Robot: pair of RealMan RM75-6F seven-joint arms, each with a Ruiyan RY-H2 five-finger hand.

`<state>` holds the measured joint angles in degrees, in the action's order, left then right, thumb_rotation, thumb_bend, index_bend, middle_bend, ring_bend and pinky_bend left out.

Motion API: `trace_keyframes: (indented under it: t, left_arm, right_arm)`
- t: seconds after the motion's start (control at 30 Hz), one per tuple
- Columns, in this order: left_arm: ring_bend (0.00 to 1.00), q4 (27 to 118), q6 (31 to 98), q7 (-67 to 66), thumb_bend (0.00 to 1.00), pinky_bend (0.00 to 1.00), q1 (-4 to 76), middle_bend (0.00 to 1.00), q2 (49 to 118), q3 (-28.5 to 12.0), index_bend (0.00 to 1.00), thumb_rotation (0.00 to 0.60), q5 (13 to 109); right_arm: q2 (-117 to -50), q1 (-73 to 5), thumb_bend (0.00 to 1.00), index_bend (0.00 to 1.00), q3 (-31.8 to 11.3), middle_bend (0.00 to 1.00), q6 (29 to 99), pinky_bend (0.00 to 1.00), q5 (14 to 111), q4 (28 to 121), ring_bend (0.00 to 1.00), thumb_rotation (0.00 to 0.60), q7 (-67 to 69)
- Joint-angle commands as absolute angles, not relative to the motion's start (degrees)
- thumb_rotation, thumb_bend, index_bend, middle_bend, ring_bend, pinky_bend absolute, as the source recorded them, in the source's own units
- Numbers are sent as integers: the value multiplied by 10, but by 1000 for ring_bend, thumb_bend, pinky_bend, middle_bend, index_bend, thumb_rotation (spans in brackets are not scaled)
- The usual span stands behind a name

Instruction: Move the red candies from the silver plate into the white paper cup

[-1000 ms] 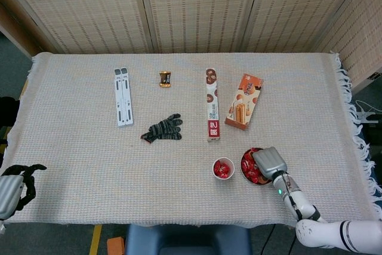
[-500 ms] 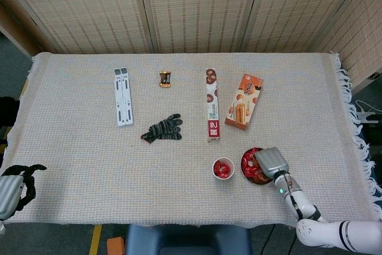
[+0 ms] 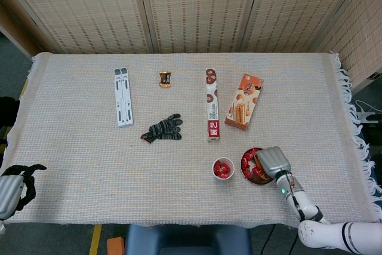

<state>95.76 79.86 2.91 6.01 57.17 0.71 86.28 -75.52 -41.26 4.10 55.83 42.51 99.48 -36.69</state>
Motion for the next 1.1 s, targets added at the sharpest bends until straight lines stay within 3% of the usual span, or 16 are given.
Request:
trace_keyframes:
  t: [0.03,0.7,1.1]
  left_arm:
    - [303,958,799,29,636,242,60,401,572,7,307,600,863]
    - [302,959,799,25,637,241,60,401,572,9,307,600,865]
    - [302,959,802,29,637,242,59,401,571,8,308,600,867]
  right_arm:
    - [-751,-410,294,649,41,770,563,1000,431,1002,803,600,-366]
    - [-657,-395,304,671,5,770,635,1000,530,1179,803,600,-353]
    - [-692,-430,304,672,-20,770,615,1000,511,1196,803,600,-381]
